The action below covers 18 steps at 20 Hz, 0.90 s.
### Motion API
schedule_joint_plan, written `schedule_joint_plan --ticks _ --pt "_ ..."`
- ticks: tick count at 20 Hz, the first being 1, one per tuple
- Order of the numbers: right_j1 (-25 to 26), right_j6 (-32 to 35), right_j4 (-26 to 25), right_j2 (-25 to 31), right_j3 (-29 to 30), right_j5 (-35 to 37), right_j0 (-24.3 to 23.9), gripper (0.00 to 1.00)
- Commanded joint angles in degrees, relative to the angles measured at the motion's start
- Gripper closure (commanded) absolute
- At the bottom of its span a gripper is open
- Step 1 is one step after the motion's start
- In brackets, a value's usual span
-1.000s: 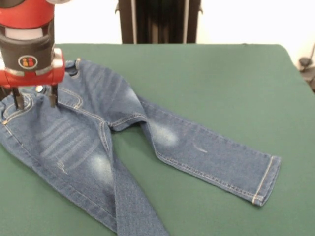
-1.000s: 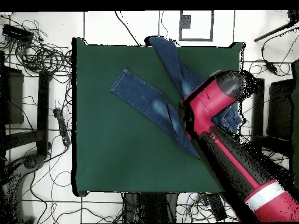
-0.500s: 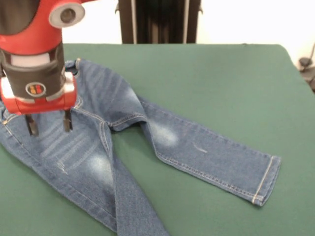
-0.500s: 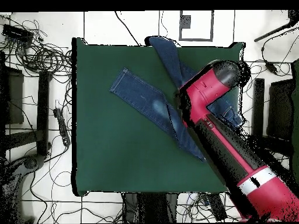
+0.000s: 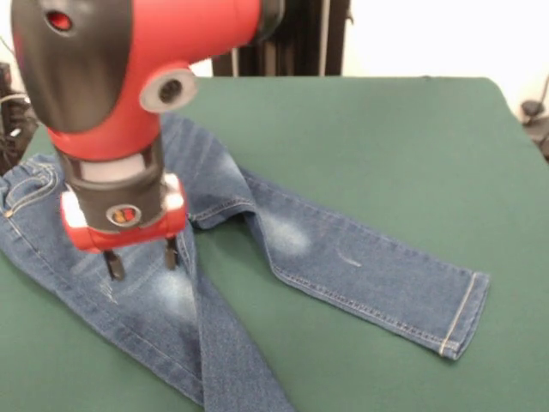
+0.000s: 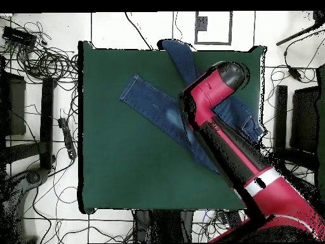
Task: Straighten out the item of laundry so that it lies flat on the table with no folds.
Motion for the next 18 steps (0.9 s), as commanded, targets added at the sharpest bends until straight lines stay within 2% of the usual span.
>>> schedule_joint_plan --ticks 1,9,18 --pt "2.40 -7.27 0.74 4.12 -2.81 -3.44 4.10 0.00" --pt "4.02 -5.20 -0.92 3.81 -3.11 -1.18 4.76 0.00" --pt "11.75 -8.44 -10.83 0.31 -5.32 4.65 2.92 0.00"
